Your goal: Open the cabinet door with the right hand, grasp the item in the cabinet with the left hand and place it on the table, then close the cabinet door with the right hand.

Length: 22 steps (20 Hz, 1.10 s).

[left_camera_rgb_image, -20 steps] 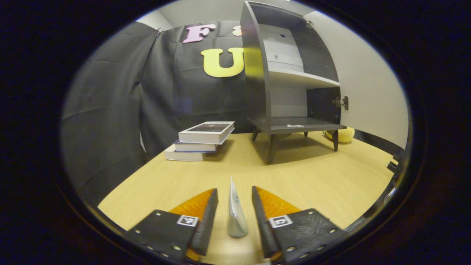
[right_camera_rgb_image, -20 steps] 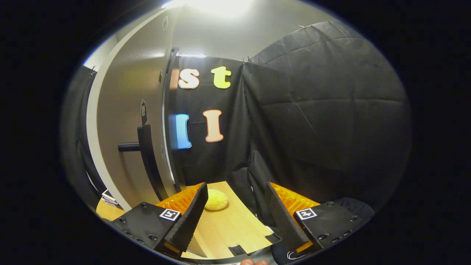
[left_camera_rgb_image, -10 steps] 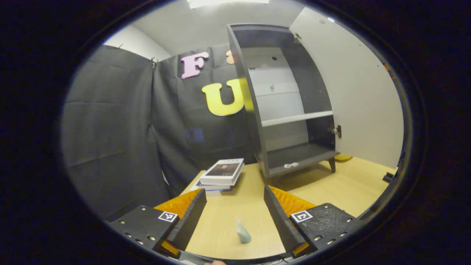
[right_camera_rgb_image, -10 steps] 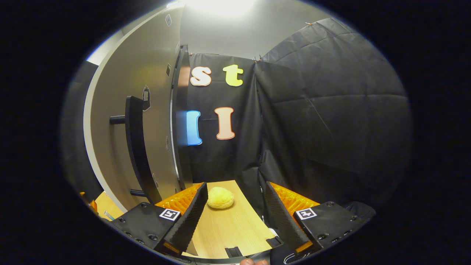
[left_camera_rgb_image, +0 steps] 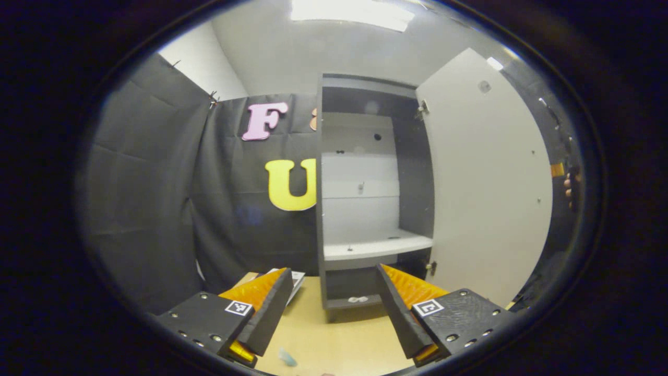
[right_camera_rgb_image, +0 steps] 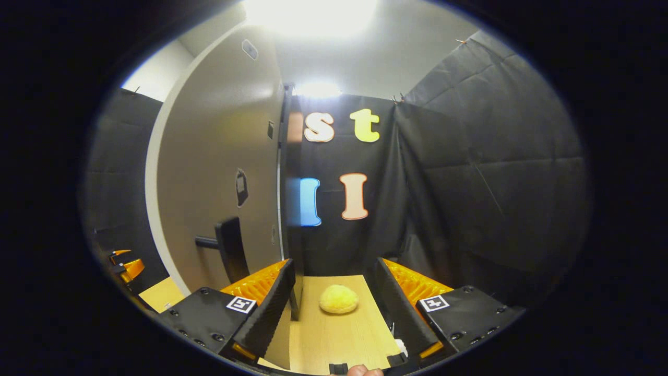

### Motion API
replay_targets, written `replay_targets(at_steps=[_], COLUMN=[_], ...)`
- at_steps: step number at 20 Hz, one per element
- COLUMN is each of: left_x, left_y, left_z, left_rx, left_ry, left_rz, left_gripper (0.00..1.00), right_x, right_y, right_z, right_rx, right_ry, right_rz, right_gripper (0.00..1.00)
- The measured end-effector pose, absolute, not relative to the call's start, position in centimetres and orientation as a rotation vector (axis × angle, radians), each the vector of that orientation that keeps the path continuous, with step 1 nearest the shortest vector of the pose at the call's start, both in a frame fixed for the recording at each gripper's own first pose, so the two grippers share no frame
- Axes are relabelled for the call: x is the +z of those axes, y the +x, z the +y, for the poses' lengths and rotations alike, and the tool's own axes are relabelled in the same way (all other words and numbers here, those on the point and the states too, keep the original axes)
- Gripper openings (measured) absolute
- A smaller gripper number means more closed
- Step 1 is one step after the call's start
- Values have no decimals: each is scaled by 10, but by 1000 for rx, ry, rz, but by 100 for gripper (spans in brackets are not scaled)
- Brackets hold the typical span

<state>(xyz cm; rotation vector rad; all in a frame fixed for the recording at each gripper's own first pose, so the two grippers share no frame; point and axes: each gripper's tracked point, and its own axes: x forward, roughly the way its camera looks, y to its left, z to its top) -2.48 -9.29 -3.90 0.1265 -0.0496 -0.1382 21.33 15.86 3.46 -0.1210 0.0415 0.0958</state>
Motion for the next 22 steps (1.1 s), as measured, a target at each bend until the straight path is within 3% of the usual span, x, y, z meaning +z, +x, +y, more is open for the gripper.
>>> replay_targets(at_steps=[1,6,13,14,15,22], left_x=[-33,-21,15,17,19,13], left_y=[-21,-1,23,24,24,30], left_z=[-100,-139,-68,-57,-45,11], left_rx=[-153,-271,-120,-100,-76,34], left_ry=[111,-125,-124,-120,-111,-9], left_rz=[-39,70,58,57,58,46], left_gripper=[94,95,96,96,95,93], right_x=[38,38,36,36,36,28], right_y=[212,212,206,206,205,198], right_z=[159,161,164,165,169,230], right_rx=[101,116,75,73,76,170], right_ry=[-137,-141,-125,-120,-110,-84], right_rz=[31,37,56,60,59,58], right_gripper=[98,97,95,89,95,95])
